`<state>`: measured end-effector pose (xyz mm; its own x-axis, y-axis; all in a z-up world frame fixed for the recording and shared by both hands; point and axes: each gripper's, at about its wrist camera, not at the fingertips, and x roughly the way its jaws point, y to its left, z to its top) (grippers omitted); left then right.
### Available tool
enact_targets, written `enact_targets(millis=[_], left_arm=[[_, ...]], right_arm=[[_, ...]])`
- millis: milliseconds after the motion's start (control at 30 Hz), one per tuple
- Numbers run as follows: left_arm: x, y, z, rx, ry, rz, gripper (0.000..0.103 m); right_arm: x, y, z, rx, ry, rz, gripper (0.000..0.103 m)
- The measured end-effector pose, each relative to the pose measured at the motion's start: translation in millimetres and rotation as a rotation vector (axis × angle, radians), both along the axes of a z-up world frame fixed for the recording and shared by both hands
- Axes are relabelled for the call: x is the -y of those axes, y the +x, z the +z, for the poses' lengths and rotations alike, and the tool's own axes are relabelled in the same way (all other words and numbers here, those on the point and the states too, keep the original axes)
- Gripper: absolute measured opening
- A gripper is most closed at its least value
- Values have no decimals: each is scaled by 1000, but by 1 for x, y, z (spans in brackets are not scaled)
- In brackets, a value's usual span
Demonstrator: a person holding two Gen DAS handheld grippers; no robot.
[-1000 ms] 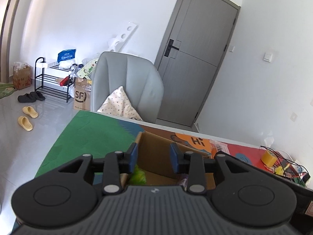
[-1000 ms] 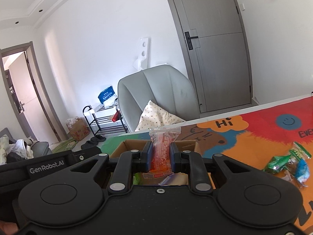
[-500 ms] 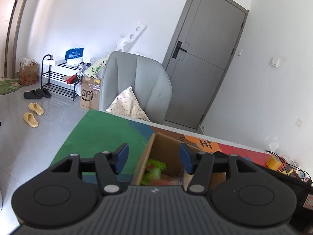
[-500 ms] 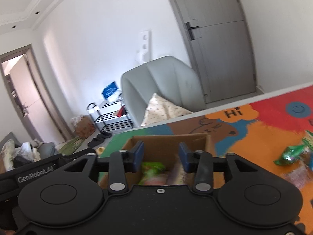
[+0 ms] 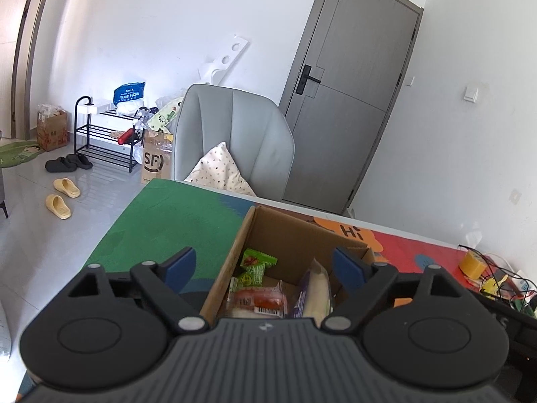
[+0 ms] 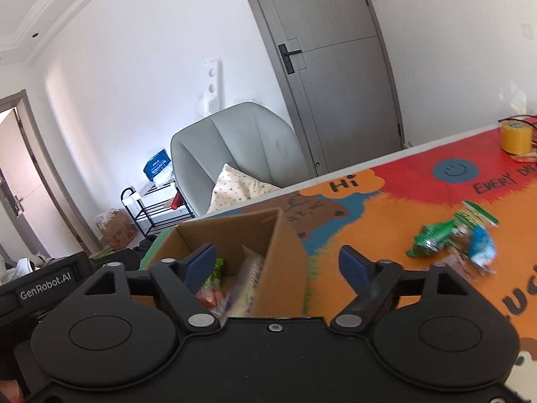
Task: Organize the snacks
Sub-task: 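Open left tool over the box to drop the green packet while right tool drops the orange bag, then move both tools back over the remaining snacks on the mat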
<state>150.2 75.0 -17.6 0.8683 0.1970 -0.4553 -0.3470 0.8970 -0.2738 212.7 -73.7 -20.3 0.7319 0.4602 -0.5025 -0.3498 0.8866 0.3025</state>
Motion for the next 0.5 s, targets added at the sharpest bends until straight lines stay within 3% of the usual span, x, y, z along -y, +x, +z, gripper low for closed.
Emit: enact_targets(millis=[367,500], left_arm=[[37,-10,-1,-15,45,-19,95],[54,-12,-4,-40,64,-63,96]], right_arm=[[39,-19,-1,-10,24,-16,102],[55,-24,-1,-13,30,-36,103]])
